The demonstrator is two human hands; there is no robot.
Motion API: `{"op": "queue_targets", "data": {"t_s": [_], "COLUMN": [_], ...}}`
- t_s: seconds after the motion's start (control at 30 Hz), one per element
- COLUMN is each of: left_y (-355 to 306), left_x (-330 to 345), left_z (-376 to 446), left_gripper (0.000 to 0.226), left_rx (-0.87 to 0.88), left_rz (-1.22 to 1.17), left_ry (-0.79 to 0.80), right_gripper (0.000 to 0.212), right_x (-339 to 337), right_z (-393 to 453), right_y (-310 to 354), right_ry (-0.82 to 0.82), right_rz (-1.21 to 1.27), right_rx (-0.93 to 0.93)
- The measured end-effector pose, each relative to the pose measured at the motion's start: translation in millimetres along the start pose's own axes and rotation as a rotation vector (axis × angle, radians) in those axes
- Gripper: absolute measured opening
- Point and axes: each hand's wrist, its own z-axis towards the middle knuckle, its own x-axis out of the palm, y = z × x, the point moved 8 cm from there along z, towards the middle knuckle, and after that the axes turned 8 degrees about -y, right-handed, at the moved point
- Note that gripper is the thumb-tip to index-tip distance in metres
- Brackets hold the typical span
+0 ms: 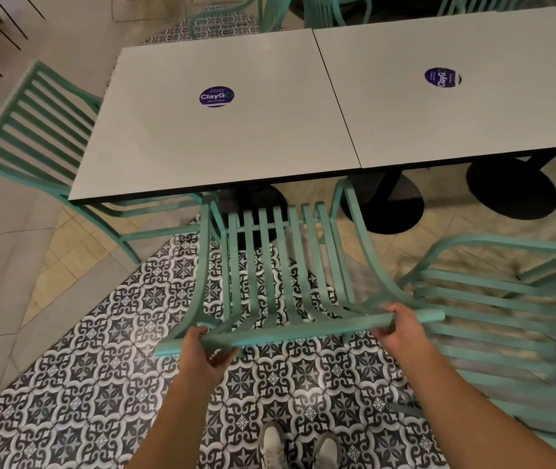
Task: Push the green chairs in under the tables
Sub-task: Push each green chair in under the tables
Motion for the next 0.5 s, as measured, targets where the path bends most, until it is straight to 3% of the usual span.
{"op": "queue_targets", "data": {"t_s": [0.1, 0.3, 0.43, 0.5], "left_y": [0, 25, 75, 104], "left_x": [-4, 11, 42, 66], "left_z": [4, -1, -20, -40], "left_gripper": [0.025, 0.050, 0.055, 0.051], "left_rx": [0.067, 0.079, 0.130, 0.190], "left_rz": [0.130, 0.521, 0.933, 1.098], "left_ry": [0.034, 0.304, 0.555, 0.654], "right_gripper": [0.015, 0.057, 0.086, 0.080], "right_x": [-6, -33, -79, -110], "right_z": [1, -8, -26, -41], "right_y": [3, 9, 21, 39], "right_ry": [0.006, 0.139, 0.130, 0.079], "right_rz": [-0.083, -0.209, -0.601, -0.832], "right_rx": [-0.090, -0.335, -0.553, -0.703]}}
